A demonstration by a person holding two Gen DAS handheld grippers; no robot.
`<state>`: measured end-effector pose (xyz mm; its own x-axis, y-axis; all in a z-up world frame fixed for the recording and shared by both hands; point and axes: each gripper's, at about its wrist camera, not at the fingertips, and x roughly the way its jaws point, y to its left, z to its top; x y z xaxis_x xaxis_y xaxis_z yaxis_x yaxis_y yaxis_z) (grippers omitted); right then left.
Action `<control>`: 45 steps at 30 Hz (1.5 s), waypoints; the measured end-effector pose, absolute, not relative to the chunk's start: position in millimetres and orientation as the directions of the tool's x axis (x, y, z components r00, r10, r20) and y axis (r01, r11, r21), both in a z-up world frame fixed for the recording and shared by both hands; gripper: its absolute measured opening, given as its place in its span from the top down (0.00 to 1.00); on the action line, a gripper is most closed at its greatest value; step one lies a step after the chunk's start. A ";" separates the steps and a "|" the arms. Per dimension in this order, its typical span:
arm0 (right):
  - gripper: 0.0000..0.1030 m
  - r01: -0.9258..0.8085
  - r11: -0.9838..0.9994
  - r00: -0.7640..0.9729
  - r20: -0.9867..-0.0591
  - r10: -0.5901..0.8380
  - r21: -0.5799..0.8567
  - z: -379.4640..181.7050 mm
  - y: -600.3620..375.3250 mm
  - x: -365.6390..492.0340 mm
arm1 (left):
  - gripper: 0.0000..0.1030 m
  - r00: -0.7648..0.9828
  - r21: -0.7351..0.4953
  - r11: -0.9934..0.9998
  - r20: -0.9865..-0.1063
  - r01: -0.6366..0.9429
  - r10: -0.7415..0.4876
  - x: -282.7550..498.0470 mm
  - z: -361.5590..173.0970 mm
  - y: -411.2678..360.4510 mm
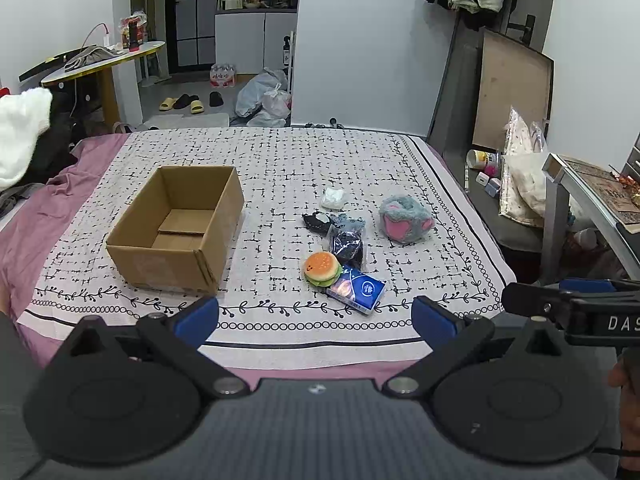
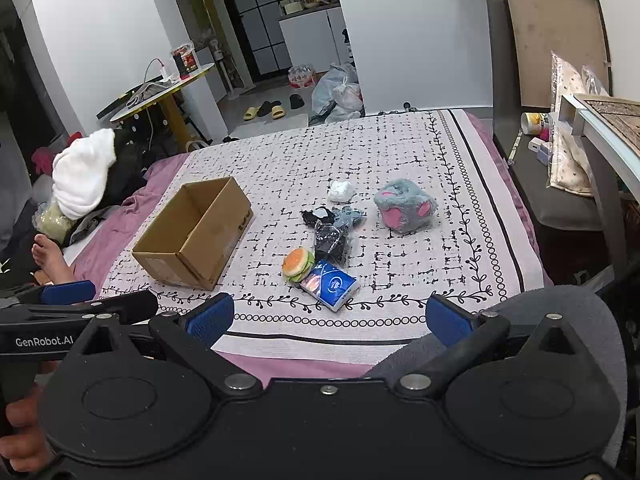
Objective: Organize soft objects
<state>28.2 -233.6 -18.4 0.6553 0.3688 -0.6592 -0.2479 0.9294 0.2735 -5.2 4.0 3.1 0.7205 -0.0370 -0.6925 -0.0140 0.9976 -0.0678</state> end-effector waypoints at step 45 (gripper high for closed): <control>0.00 -0.244 0.941 0.664 -0.667 0.338 0.235 -15.0 -226.5 29.8 | 0.01 0.722 -0.082 0.997 -0.690 -0.005 -0.053 -0.3 4.6 10.4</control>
<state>29.8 -226.5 -15.0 0.6639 0.3380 -0.6671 -0.2435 0.9411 0.2345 -0.3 10.4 4.6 0.7218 -0.0528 -0.6901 -0.0051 0.9967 -0.0815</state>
